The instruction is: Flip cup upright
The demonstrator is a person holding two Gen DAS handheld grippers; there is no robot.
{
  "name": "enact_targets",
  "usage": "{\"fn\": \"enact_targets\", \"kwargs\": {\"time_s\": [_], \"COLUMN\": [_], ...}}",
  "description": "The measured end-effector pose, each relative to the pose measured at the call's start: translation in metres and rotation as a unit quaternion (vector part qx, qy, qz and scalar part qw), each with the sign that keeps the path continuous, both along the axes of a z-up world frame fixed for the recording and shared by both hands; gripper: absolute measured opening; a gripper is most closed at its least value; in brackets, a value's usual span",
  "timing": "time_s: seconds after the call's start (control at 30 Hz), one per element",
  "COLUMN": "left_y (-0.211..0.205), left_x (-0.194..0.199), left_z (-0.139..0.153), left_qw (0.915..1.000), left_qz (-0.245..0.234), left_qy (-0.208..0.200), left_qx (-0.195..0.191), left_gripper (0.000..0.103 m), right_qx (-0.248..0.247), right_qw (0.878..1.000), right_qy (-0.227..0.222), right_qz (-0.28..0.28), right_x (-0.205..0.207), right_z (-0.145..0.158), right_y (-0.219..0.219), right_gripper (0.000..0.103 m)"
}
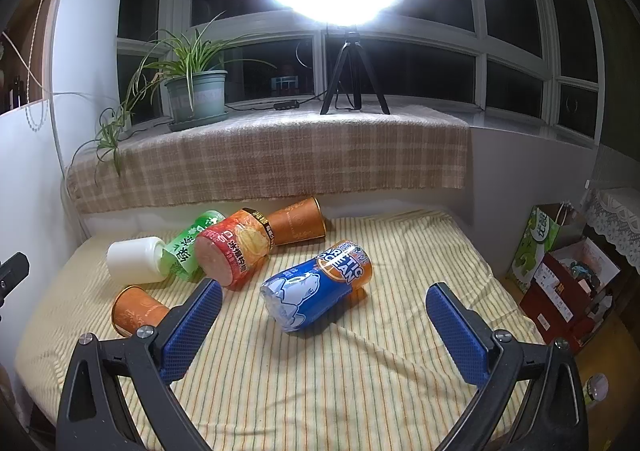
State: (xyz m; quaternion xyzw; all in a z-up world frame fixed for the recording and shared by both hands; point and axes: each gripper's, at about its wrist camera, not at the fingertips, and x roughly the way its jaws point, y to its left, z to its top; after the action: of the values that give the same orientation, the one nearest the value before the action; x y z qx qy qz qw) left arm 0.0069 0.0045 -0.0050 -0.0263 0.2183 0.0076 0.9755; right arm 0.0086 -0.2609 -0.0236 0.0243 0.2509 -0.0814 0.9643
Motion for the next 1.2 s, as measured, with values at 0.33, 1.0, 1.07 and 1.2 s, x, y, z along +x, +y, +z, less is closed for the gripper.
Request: {"fn": "enact_targets", "kwargs": {"time_s": [0.33,1.0,1.07,1.2], "left_y": [-0.0004,-0.0011,-0.001,-0.0011], "left_x": [-0.0001,-0.0004,-0.0003,-0.0004], "left_z": [0.0001,-0.0001,-0.0001,-0.0001], "left_qw": [1.0,1.0,1.0,1.0], "left_qz": [0.0,0.001,0.001,0.001], "left_qy": [0.0,0.0,0.0,0.0], "left_qx": [0.0,0.001,0.001,0.001], "left_gripper": [0.103,0.103,0.103,0.103], "right_qx": [0.001,0.007,0.008,0.009], "right_qw": [1.0,1.0,1.0,1.0], "right_qy": [0.0,0.003,0.004,0.004], "right_qz": [0.0,0.001,0.001,0.001], "right_x": [0.0006,-0.0005,-0.0009,-0.0005], "right_z": [-0.0003,-0.0008,-0.0012,-0.0009], "right_y": [-0.0007,-0.0004,0.001,-0.0001], "right_gripper": [0.103,0.103,0.103,0.103]}}
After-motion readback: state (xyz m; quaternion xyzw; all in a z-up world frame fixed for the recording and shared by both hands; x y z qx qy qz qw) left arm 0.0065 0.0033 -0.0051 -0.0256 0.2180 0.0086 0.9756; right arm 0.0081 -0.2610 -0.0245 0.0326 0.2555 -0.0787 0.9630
